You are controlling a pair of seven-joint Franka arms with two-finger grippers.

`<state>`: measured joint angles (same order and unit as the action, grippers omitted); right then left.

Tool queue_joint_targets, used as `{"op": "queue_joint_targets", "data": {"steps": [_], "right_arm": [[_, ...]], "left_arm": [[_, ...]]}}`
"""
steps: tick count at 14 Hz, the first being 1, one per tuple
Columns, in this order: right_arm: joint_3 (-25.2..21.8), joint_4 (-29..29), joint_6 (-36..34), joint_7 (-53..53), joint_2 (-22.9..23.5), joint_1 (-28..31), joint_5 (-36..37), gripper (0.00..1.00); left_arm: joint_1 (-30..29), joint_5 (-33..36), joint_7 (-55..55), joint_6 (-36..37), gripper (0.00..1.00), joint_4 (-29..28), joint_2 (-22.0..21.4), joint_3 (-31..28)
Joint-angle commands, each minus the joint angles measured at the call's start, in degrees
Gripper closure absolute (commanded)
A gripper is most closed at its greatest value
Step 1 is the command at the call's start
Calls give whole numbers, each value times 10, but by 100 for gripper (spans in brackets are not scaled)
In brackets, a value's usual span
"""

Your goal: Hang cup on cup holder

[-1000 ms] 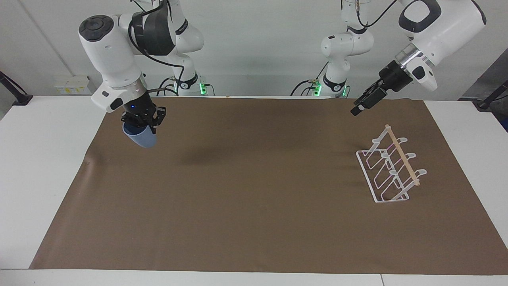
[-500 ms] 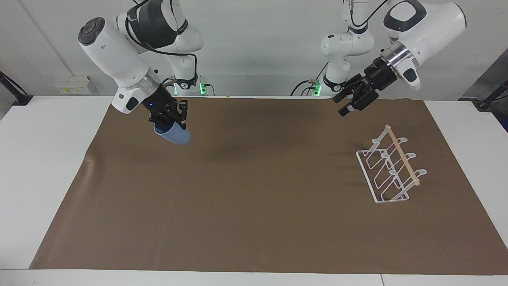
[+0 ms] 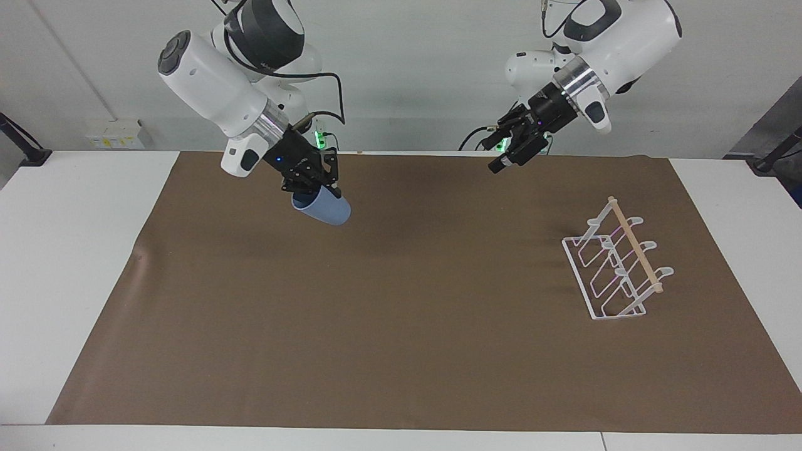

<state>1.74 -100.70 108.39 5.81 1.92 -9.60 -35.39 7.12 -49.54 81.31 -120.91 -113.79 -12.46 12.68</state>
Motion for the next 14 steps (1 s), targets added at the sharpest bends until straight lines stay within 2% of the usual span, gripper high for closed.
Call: {"op": "queue_joint_targets", "data": {"steps": [1,3,7,10,14], "right_arm": [[20,-35,40,-18,-24,4,-59,100],[36,-35,73,-40,-24,4,-103,100],[80,-36,159,-94,-22,-7,-166,100],[80,-42,219,-134,-21,-42,-199,100],[81,-47,277,-147,-20,-67,-255,100]], "left_arm": [[41,-24,58,-65,0,-42,-14,-6],[67,-41,63,-113,0,-62,-4,-6],[99,-53,83,-188,0,-62,30,-5],[117,-71,86,-243,0,-55,40,-5],[135,-71,85,-256,0,-50,45,-5]]}}
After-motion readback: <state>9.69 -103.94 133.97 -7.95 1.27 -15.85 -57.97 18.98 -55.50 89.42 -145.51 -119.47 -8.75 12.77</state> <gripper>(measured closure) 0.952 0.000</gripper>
